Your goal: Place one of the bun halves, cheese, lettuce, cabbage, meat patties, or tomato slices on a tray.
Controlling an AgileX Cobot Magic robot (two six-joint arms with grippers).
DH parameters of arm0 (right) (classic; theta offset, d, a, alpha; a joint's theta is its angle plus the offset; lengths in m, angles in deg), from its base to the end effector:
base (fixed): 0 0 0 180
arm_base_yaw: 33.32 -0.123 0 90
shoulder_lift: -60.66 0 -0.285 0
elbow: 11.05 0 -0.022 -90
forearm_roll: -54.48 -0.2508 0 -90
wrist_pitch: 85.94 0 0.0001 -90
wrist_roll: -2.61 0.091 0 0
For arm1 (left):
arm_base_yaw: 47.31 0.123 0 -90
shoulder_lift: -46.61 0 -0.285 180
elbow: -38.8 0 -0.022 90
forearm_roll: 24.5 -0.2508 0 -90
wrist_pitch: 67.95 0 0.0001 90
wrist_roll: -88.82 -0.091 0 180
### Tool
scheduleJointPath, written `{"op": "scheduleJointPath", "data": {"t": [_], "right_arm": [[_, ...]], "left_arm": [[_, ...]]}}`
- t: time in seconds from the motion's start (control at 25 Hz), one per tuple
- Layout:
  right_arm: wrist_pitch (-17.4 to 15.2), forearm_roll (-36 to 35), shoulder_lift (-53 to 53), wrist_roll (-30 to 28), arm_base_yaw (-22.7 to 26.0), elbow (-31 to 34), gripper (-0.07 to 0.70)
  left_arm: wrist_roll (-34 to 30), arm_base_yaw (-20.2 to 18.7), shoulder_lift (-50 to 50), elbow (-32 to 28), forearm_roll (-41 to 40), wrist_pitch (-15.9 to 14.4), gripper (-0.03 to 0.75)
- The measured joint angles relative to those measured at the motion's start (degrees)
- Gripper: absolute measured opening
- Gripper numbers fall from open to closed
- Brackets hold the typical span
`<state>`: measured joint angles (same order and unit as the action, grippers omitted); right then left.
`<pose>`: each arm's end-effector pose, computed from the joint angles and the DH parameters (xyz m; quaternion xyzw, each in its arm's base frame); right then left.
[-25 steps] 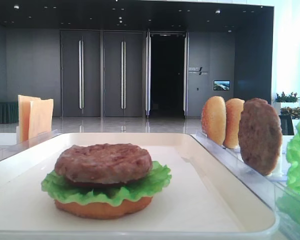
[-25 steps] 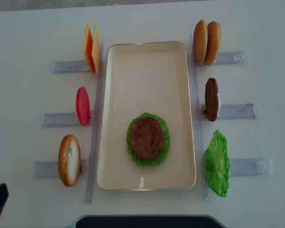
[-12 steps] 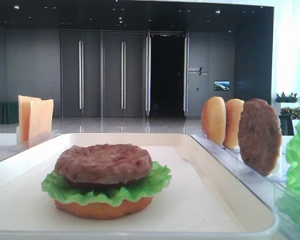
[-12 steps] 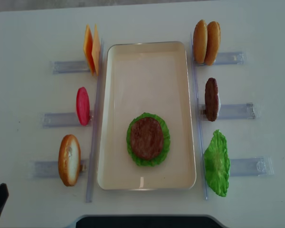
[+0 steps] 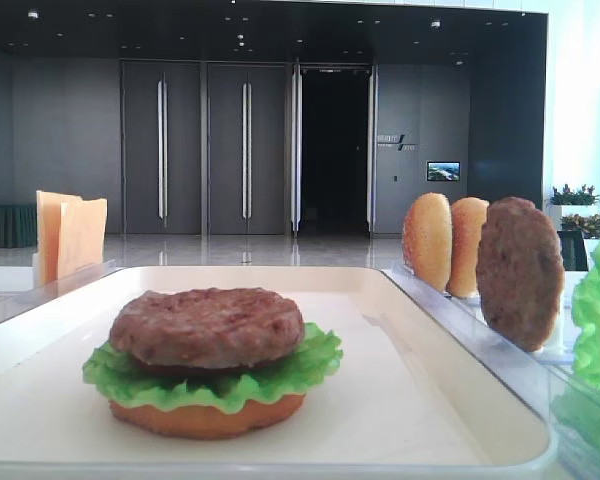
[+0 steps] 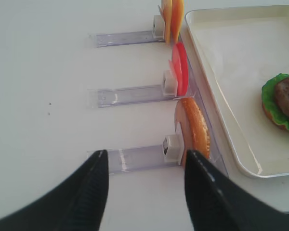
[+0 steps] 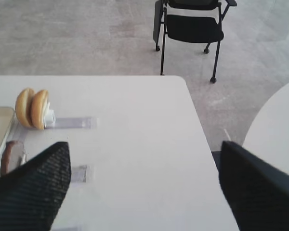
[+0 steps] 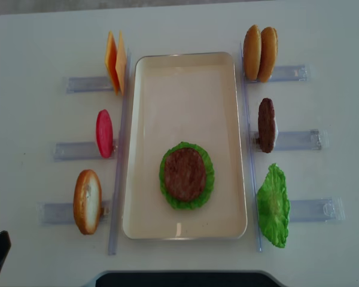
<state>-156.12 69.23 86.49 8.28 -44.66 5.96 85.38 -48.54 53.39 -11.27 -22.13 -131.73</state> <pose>-0.0158 -0.0254 0.4123 -0.0106 0.8276 -0.0424 0.5597 -0.0069 -0.0032 0.2658 0.0366 0.8678 -0.0111 0.4954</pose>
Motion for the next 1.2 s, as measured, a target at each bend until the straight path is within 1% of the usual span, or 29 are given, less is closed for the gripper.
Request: {"op": "scheduleJointPath", "data": {"t": [0.12, 0.2, 0.32, 0.4, 0.56, 0.72, 0.88, 1.0, 1.2], "right_arm": [[0.0, -0.8, -7.1, -0.5, 0.0, 7.4, 0.591], [0.1, -2.4, -11.9, -1.5, 0.0, 11.2, 0.591], [0.3, -6.6, -17.2, -3.8, 0.0, 15.9, 0.589], [0.5, -9.7, -18.4, -5.7, 0.0, 18.2, 0.589], [1.3, -14.7, -18.5, -8.2, 0.0, 21.5, 0.589], [3.6, -14.7, -18.5, -8.6, 0.0, 24.7, 0.589], [5.0, -15.8, -18.5, -8.6, 0.0, 28.8, 0.589], [5.0, -15.8, -18.5, -8.8, 0.0, 31.0, 0.589], [5.0, -15.8, -18.5, -8.9, 0.0, 31.2, 0.589]], "left_arm": [[0.0, 0.0, 0.0, 0.0, 0.0, 0.0, 0.391], [0.0, 0.0, 0.0, 0.0, 0.0, 0.0, 0.391], [0.0, 0.0, 0.0, 0.0, 0.0, 0.0, 0.391], [0.0, 0.0, 0.0, 0.0, 0.0, 0.0, 0.391], [0.0, 0.0, 0.0, 0.0, 0.0, 0.0, 0.391], [0.0, 0.0, 0.0, 0.0, 0.0, 0.0, 0.391], [0.0, 0.0, 0.0, 0.0, 0.0, 0.0, 0.391], [0.0, 0.0, 0.0, 0.0, 0.0, 0.0, 0.391], [0.0, 0.0, 0.0, 0.0, 0.0, 0.0, 0.391]]}}
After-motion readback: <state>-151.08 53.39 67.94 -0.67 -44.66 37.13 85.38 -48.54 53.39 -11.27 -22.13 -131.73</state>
